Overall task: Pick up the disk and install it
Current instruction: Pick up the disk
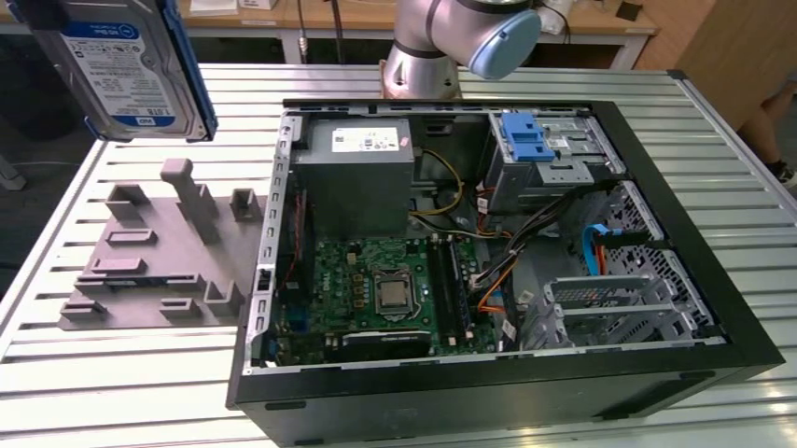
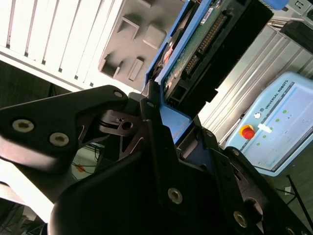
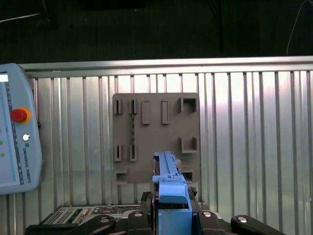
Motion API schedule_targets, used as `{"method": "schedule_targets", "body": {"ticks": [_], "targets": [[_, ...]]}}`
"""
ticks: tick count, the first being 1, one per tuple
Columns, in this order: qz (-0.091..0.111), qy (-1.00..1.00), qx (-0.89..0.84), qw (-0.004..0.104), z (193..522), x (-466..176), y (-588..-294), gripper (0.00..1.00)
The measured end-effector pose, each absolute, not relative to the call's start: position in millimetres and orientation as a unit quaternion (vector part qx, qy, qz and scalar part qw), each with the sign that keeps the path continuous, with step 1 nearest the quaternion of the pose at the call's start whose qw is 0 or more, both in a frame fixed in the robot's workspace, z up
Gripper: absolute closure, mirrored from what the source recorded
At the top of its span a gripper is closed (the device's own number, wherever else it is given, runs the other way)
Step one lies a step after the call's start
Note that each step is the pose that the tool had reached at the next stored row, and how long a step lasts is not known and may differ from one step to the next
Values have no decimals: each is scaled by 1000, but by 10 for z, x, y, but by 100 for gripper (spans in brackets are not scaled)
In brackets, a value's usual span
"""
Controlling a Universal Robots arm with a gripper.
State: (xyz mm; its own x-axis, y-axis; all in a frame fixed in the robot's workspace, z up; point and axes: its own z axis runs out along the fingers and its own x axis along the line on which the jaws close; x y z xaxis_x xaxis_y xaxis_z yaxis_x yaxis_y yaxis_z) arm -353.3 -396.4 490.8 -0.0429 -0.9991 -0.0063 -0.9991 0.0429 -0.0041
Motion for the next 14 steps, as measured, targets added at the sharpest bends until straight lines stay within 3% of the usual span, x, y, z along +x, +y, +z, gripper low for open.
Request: {"method": "schedule_targets", "body": {"ticks": [14], "targets": [[1, 722, -692, 4, 4908, -3316, -3998, 64]]}}
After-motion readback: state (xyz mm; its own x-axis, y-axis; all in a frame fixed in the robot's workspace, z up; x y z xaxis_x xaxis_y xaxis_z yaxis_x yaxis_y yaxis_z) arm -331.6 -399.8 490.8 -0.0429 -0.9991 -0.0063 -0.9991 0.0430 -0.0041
